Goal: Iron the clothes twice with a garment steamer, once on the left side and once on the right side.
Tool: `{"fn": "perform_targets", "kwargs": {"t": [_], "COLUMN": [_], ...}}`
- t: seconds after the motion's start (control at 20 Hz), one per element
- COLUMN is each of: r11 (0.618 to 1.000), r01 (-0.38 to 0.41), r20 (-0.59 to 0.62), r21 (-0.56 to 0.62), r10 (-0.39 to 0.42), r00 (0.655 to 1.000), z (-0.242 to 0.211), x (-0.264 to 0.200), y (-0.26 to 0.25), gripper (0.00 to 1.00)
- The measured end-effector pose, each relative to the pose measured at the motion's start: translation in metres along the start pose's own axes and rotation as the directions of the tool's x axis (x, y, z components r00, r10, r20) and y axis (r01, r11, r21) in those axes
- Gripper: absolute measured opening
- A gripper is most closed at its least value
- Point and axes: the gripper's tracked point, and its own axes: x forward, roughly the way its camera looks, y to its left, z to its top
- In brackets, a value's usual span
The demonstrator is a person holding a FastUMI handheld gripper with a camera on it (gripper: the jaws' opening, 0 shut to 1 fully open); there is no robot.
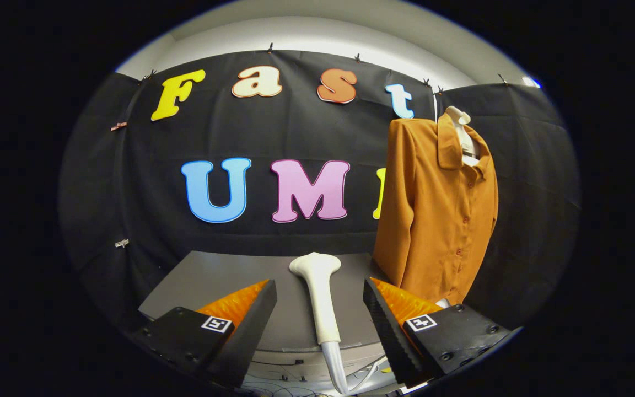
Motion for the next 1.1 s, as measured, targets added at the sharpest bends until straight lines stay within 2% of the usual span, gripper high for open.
{"fn": "perform_targets", "kwargs": {"t": [0.4, 0.8, 1.1], "r11": [0.999, 0.999, 0.999], "r01": [-0.03, -0.033, -0.05], "r20": [-0.168, -0.303, -0.353], "r21": [-0.01, -0.006, 0.016], "r10": [0.028, 0.03, 0.053], "r00": [0.985, 0.953, 0.934], "z": [-0.054, -0.099, -0.11], "x": [0.08, 0.116, 0.121], "y": [0.0, -0.004, 0.0], "gripper": [0.99, 0.98, 0.73]}}
